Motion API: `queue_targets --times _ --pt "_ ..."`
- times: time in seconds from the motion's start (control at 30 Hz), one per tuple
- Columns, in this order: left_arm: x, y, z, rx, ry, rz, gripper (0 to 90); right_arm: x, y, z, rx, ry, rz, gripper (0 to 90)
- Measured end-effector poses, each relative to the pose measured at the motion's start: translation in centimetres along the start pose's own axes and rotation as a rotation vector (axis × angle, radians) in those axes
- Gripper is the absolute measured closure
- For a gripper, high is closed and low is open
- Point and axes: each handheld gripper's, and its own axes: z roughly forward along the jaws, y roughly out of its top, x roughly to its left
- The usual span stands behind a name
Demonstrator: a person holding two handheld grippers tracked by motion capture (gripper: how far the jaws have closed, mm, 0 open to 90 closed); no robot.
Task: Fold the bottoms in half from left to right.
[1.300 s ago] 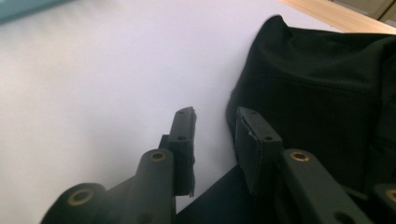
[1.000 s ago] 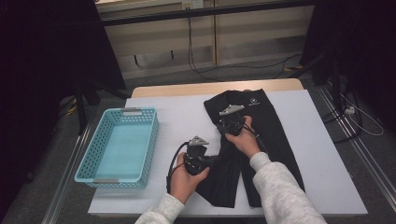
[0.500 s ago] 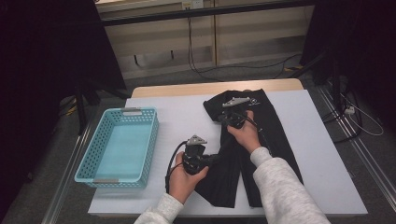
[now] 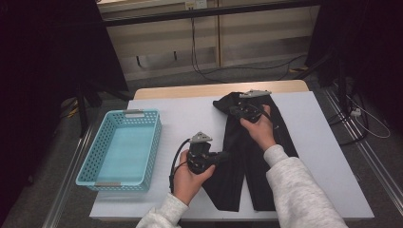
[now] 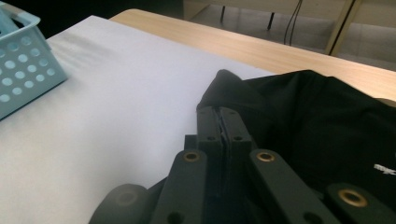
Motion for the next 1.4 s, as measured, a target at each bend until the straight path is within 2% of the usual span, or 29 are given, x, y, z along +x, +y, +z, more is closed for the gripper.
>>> queue_targets --times 0.17,0.27,0.37,0.43,0.47,0.5,0.53,0.57,0.6,0.63,0.67,0.7,0.73,0.77,0.8,0.83,0.87,0.93,0.97,1.07,1.17,1.4 --pt "-0.8 0.8 0.3 -0.012 -0.03 0.013 88.5 -0.9 0.4 -0.7 -0.013 -0.006 0.023 88.2" --pt "-1.3 1.4 0.6 -0.019 -0.051 0.027 88.5 -1.3 0.7 -1.2 -0.014 -0.014 0.02 88.2" --pt "-2.0 2.1 1.2 -0.033 -0.089 0.038 88.3 -2.0 0.8 -2.0 -0.018 -0.027 0.027 88.2" --pt "-2.8 2.5 1.7 -0.046 -0.139 0.049 87.8 -2.8 1.1 -2.9 -0.031 -0.045 0.033 88.3" --pt "-3.1 2.7 1.9 -0.054 -0.152 0.07 85.9 -3.3 1.2 -3.4 -0.037 -0.055 0.036 88.3" --pt "-3.4 2.9 2.0 -0.066 -0.143 0.095 80.8 -3.9 1.3 -4.1 -0.045 -0.071 0.037 88.3" --pt "-3.5 3.0 1.9 -0.077 -0.118 0.117 71.0 -4.6 1.5 -4.8 -0.058 -0.085 0.044 88.3" --pt "-3.3 3.1 1.6 -0.103 -0.104 0.13 57.0 -5.4 1.5 -5.6 -0.065 -0.098 0.05 88.3" --pt "-3.0 3.1 1.3 -0.112 -0.091 0.138 47.4 -6.3 1.4 -6.3 -0.063 -0.13 0.05 88.3" --pt "-2.4 3.0 1.0 -0.108 -0.062 0.151 44.0 -7.3 1.2 -7.0 -0.059 -0.172 0.054 88.3" --pt "-1.8 2.8 0.8 -0.11 -0.036 0.153 38.1 -8.4 0.7 -7.5 -0.063 -0.203 0.084 88.2" --pt "-1.1 2.6 0.5 -0.105 -0.019 0.146 31.8 -9.4 0.1 -7.8 -0.061 -0.211 0.113 85.4" --pt "-0.4 2.4 0.4 -0.095 -0.004 0.129 28.6 -10.1 -0.5 -7.8 -0.018 -0.226 0.11 71.8" --pt "0.2 2.1 0.2 -0.089 0.021 0.134 26.2 -10.4 -1.0 -7.8 0.029 -0.269 0.093 59.0" --pt "0.8 1.9 0.0 -0.085 0.042 0.146 23.8 -10.4 -1.5 -7.8 0.033 -0.268 0.07 61.1" --pt "1.3 1.6 -0.1 -0.073 0.057 0.149 21.9 -10.3 -2.1 -7.8 0.028 -0.233 0.073 60.2" --pt "1.8 1.4 -0.2 -0.063 0.071 0.147 19.9 -10.1 -2.5 -7.9 0.027 -0.235 0.075 55.6" --pt "2.7 0.9 -0.4 -0.044 0.095 0.151 18.1 -9.3 -3.2 -7.8 0.071 -0.227 0.024 48.1" --pt "3.0 0.7 -0.4 -0.039 0.103 0.141 16.7 -8.8 -3.5 -7.8 0.074 -0.221 0.021 46.7" --pt "4.0 0.2 -0.5 -0.014 0.122 0.145 14.9 -7.3 -4.3 -7.9 0.093 -0.177 -0.019 43.1" --pt "4.8 -0.3 -0.7 -0.003 0.139 0.142 13.0 -5.8 -5.2 -8.4 0.098 -0.133 -0.033 38.5" --pt "6.2 -0.9 -1.1 0.004 0.168 0.137 11.6 -3.3 -7.7 -9.9 0.118 -0.108 -0.061 31.2"
